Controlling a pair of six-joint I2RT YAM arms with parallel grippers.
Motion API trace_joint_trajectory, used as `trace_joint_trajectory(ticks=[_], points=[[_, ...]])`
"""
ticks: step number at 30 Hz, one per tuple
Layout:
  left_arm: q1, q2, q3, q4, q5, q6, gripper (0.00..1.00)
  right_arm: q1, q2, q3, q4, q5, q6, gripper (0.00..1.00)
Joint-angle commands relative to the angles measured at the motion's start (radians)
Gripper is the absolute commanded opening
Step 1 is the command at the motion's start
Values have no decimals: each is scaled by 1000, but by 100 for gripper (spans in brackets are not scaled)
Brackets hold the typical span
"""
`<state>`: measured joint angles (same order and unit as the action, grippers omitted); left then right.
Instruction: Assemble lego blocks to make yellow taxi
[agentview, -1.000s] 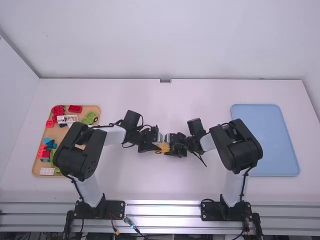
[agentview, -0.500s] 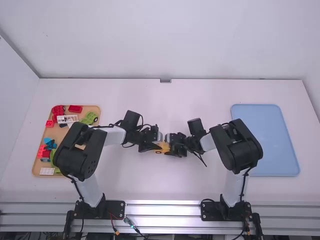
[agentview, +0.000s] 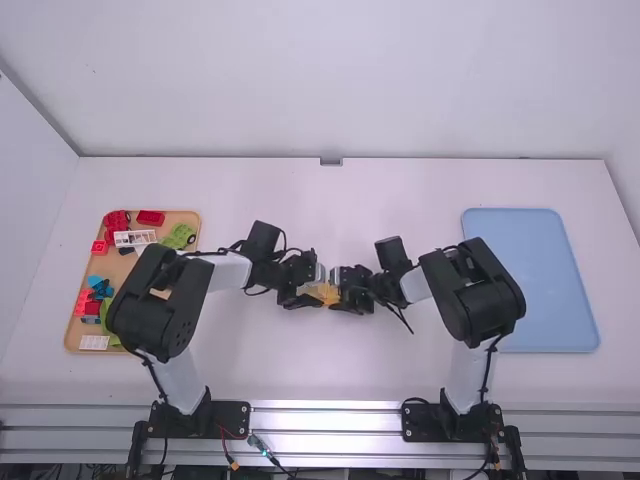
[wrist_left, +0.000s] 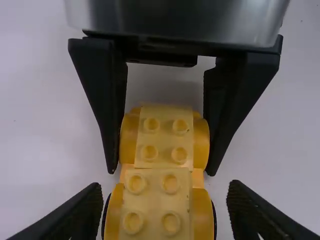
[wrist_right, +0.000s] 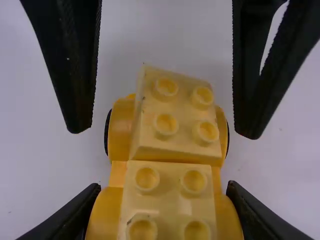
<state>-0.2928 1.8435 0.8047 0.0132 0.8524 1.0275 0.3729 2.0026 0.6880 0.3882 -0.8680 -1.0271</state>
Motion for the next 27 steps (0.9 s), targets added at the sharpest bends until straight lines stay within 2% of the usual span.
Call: trace_joint_trajectory(ticks=[1,4,7,9,16,27], points=[[3,0,-7,-5,18,-3,67,0,19,13,-4,1,-2,48],[3,0,-7,-1,18,-3,66,0,19,13,-4,1,-2,48],[3,0,-7,7,18,-3,59,0,19,13,-4,1,-2,48],[3,0,-7,14,18,-3,40,0,19,13,-4,1,-2,48],[4,0,-8,2,18,-2,24,0,19,13,-4,1,0,49],[1,0,-6,19,-24,94,18,0,19,13,-3,1,1,49]])
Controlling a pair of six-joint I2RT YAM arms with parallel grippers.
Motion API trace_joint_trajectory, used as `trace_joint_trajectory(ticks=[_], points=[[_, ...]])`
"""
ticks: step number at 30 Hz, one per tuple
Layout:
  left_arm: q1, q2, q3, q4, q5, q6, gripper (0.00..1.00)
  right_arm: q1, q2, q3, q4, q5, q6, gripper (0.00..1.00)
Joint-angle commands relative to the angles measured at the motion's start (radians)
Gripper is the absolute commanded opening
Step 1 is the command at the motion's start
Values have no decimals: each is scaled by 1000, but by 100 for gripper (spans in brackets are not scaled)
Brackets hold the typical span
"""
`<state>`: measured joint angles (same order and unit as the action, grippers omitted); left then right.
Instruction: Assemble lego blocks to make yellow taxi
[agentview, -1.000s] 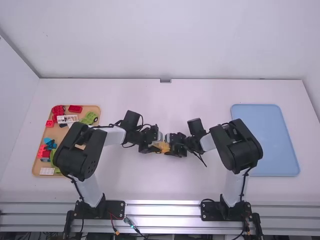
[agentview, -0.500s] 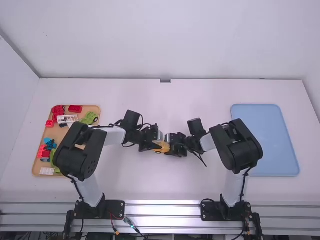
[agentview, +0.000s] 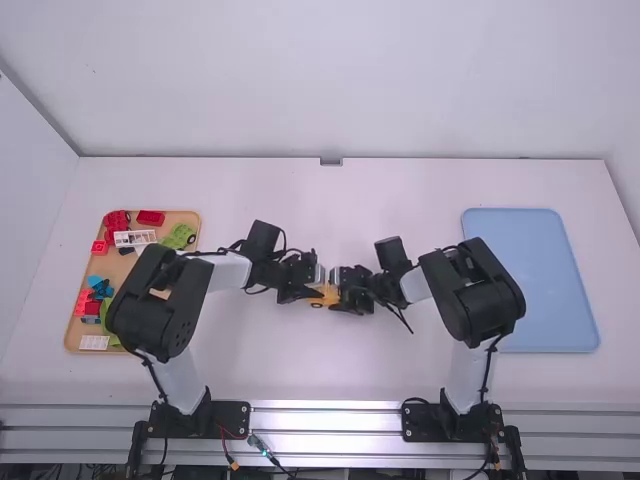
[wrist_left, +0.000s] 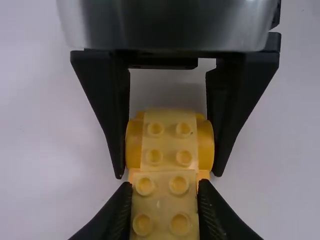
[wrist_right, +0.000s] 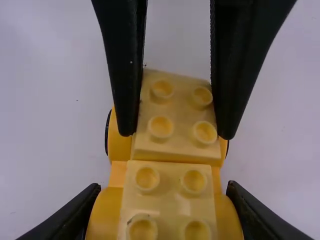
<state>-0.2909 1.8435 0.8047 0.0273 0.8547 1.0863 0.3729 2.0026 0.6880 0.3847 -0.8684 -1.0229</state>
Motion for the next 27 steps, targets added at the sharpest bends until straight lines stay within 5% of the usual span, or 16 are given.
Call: trace_joint_trajectory(ticks=[1,10,15,18,25,27], points=[[-2,0,-6,9,-26,35,18,0,19,13,0,2,-3,49],[-7,0,-8,8,-26,37,25,0,19,13,0,2,-3,49],[-8,0,-8,15,-25,24,71,0,19,13,0,2,-3,50],[-3,-8,-5,39,-26,-28,80,0,19,13,0,2,-3,50],[12,-99,8,33,-11,-135,80,0,19,13,0,2,-3,51],[10,-117,8,30,-7,-146,72,0,19,13,0,2,-3,51]])
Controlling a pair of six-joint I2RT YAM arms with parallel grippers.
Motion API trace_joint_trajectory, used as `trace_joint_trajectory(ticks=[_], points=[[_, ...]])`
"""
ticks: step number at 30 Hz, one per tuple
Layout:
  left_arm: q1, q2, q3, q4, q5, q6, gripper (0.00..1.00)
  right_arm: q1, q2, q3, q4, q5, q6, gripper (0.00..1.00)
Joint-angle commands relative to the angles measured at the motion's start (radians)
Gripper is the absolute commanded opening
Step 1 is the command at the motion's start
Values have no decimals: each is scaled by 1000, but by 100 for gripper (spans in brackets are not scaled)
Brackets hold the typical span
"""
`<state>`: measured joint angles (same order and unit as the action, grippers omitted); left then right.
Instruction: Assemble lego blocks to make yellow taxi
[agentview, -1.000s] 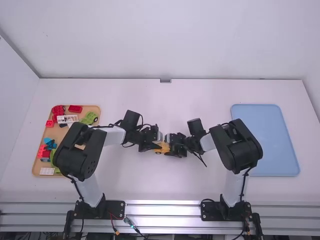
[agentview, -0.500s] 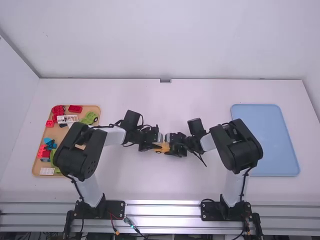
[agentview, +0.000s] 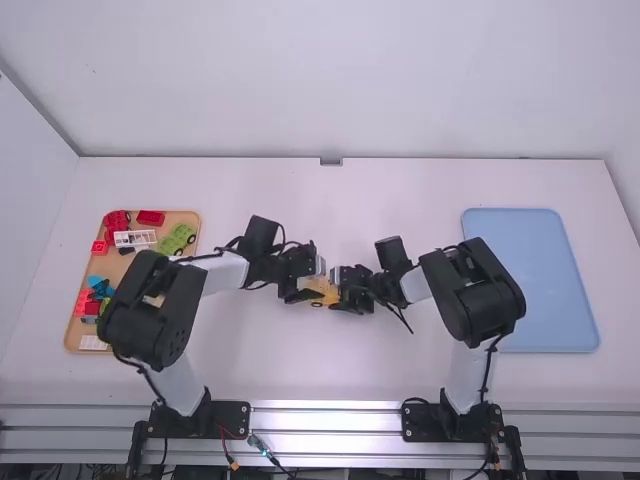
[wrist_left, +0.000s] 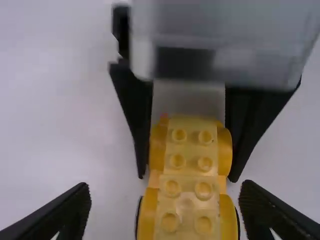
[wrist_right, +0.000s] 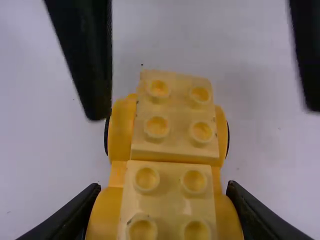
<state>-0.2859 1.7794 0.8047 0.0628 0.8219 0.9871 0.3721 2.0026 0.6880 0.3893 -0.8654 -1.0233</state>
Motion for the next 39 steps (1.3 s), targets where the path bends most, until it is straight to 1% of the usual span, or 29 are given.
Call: trace_joint_trajectory(ticks=[1,2,6,12,20,21,22,25,28,35,39], points=[[4,-58,8,-4,25,-57,49,1,19,13,-5,-2,-2,52],[5,-58,8,-5,26,-56,2,1,19,13,-5,-2,-2,52],[5,-55,-6,-39,27,-55,2,1,19,13,-5,-2,-3,52],[5,-29,-38,-35,32,-55,2,1,19,13,-5,-2,-2,52],[3,7,-105,27,34,-56,2,2,19,13,-4,-2,-2,52],[3,7,-109,32,34,-56,4,2,19,13,-5,-2,-2,52],[4,9,-119,45,34,-58,2,3,19,13,-4,-2,-2,51],[4,17,-140,114,34,-107,2,3,19,13,-5,-2,-2,52],[3,20,-154,148,34,-127,2,3,19,13,-4,-2,-2,52],[-16,42,-170,182,30,-127,2,3,19,13,-4,-10,-3,51],[-16,69,-160,173,29,-127,2,3,19,13,-4,-10,-3,51]])
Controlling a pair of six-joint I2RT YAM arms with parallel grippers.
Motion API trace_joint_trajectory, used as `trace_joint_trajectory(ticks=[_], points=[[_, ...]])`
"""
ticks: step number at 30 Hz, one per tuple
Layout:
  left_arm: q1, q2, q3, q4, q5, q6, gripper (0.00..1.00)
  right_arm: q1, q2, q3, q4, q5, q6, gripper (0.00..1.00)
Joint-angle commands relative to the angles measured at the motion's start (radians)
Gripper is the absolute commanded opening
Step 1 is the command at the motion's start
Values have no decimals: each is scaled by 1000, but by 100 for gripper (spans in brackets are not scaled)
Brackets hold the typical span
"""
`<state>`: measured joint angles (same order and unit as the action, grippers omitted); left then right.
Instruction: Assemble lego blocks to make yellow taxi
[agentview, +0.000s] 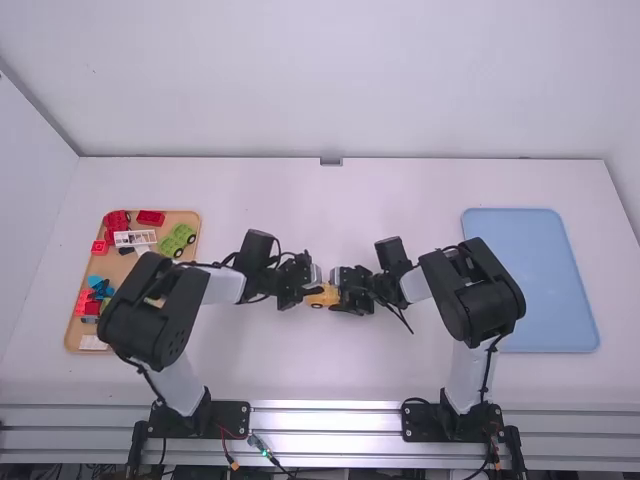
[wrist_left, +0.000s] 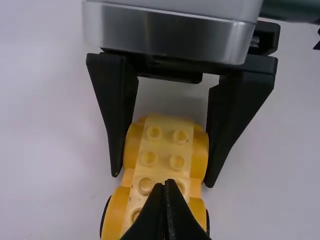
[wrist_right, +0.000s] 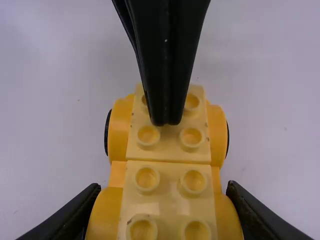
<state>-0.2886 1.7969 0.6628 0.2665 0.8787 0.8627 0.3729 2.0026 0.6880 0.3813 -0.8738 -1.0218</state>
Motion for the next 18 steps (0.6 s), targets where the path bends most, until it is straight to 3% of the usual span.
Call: trace_joint_trajectory(ticks=[1,12,18], points=[[-13,60,-14,-36,-33,-3,2,2,19,13,4,-1,-4,51],[-16,66,-8,-151,-253,-3,2,0,19,14,8,3,-4,51],[-3,43,25,-146,-198,-3,6,0,19,14,8,3,-5,52]])
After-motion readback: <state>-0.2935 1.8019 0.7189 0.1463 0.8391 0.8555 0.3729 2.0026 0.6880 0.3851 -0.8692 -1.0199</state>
